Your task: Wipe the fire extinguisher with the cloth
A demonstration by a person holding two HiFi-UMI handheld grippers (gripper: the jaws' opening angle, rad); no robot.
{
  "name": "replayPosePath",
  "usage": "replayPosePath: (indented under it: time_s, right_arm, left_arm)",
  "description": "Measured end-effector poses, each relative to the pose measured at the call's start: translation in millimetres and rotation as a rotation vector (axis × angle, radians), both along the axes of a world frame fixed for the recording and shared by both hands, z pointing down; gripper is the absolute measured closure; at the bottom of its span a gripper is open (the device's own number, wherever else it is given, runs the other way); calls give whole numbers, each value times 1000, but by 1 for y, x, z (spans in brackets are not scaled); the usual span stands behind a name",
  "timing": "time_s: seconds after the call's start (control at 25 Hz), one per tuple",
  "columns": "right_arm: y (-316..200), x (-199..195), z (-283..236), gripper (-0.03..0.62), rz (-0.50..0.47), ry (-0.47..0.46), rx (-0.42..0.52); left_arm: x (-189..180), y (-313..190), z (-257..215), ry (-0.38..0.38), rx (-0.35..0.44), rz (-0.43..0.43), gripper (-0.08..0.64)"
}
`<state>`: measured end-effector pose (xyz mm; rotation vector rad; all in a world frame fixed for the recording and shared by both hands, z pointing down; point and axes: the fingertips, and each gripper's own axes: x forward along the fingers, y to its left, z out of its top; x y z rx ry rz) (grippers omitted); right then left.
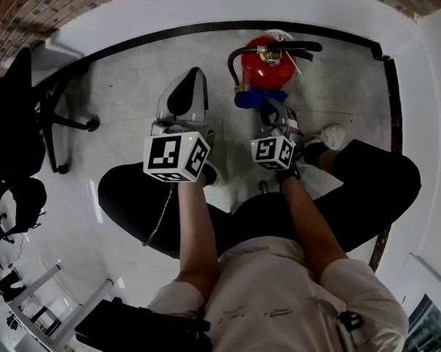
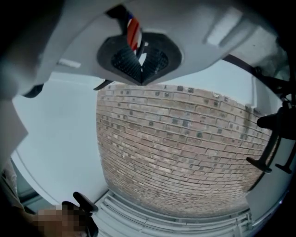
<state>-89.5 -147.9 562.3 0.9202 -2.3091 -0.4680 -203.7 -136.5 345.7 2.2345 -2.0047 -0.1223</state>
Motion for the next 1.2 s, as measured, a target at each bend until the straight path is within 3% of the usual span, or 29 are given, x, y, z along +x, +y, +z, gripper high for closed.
replayPosePath:
  time_s: [0.08,0.2,0.28,0.36,0.52,0.6,0.72,0.84,0.96,1.08,1.2]
  right_arm:
    - [0,-11,50,522,-8,67,-49]
    - [1,-26,120,522,6,124,-212]
    - [2,-29,156,522,-18,193,-235]
    - [5,-26,191,522,-60,292,-261]
    - [11,-3,258,523,-42,403,-457]
    - [7,9,272,528,-11,358,-547]
    - [3,10,272,531,-35,312,-593]
    - [9,17,261,525,13,285,-691]
    - [14,17,216,525,77,86,-755]
    - [22,25,147,525,125,-108,-718]
    - [25,39,62,525,131,-258,-587]
  left_arm:
    - [-2,-4,9,4,-15,-4,558]
    - [-10,-6,25,12,-49,-26,558]
    - [-10,-7,36,24,-70,-29,558]
    - [-8,-6,44,35,-84,-31,558]
    - [-13,-4,57,50,-105,-44,558]
    - [-14,-5,61,51,-114,-47,558]
    - [-15,-8,60,37,-110,-42,558]
    - [-7,-9,49,18,-88,-18,558]
    - [8,-9,30,-22,-51,19,558]
    - [24,-7,11,-58,-21,50,558]
    - [35,-4,-6,-80,9,66,558]
